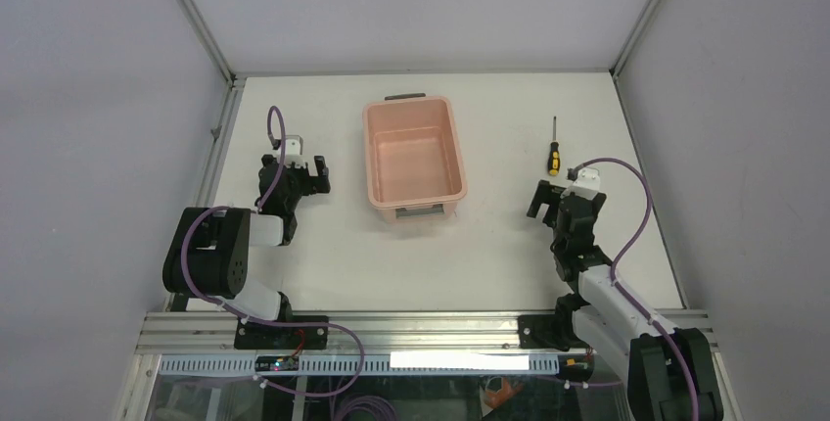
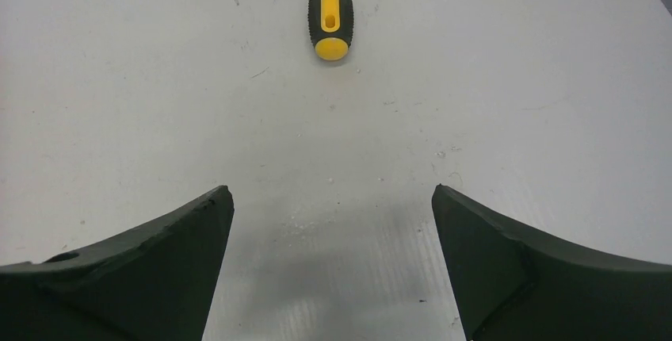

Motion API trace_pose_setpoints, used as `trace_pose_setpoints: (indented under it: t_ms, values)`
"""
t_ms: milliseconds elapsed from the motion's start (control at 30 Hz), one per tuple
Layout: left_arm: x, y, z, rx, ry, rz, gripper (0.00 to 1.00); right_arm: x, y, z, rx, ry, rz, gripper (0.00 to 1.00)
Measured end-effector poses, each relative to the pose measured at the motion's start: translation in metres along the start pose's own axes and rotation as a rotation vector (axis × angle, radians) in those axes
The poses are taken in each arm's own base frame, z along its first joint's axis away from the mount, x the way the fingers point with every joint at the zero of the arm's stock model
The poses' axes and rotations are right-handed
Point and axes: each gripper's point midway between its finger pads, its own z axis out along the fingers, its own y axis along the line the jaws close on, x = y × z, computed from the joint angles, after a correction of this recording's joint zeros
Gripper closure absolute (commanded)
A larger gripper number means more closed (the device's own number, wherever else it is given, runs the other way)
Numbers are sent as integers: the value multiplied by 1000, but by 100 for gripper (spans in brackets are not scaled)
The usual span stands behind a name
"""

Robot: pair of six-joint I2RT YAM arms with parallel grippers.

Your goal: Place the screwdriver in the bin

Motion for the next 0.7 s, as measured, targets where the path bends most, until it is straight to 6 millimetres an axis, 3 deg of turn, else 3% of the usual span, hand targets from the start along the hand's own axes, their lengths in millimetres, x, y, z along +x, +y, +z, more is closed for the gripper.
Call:
trace_pose_setpoints:
  t_ms: [100,200,433,533,633,700]
  values:
    - [0,0,0,0,0,0,1,-3,-1,1,9,1,-1,0]
    - [0,0,0,0,0,0,1,-22,2,3,17,3,-3,1]
    - [0,0,0,0,0,0,1,-142,25,23,24,-41,-3,1]
    - [0,0,0,0,0,0,1,-177,15,47,59,44,18,1]
    - [0,0,0,0,0,0,1,-184,4,81,100,152,30,1]
    - [0,0,0,0,0,0,1,-167,4,106,110,255,18,3]
